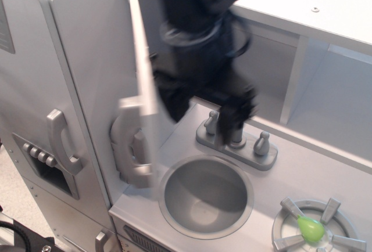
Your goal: Open microwave
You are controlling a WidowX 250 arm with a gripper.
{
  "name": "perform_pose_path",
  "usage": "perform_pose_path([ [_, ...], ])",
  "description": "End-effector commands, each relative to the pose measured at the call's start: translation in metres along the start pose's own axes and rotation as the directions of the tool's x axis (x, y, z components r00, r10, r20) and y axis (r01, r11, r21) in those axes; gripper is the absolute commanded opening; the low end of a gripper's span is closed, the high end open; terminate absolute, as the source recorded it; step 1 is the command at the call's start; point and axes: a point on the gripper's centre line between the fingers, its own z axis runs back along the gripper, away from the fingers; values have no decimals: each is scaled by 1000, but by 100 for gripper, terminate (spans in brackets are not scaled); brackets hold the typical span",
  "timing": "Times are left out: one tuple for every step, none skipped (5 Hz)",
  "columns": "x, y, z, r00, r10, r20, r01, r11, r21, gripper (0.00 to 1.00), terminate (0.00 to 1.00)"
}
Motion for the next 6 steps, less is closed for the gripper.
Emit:
perform_pose_path([
  [-15,37,36,993,-65,98,63,998,23,100,0],
  [-15,29,59,991,-50,122,49,999,12,100,0],
  [-8,20,79,995,-13,101,17,999,-31,100,0],
  [1,22,71,998,40,49,-43,997,64,100,0],
  [1,22,71,998,40,49,-43,997,64,100,0],
  [1,22,71,998,40,49,-43,997,64,100,100],
])
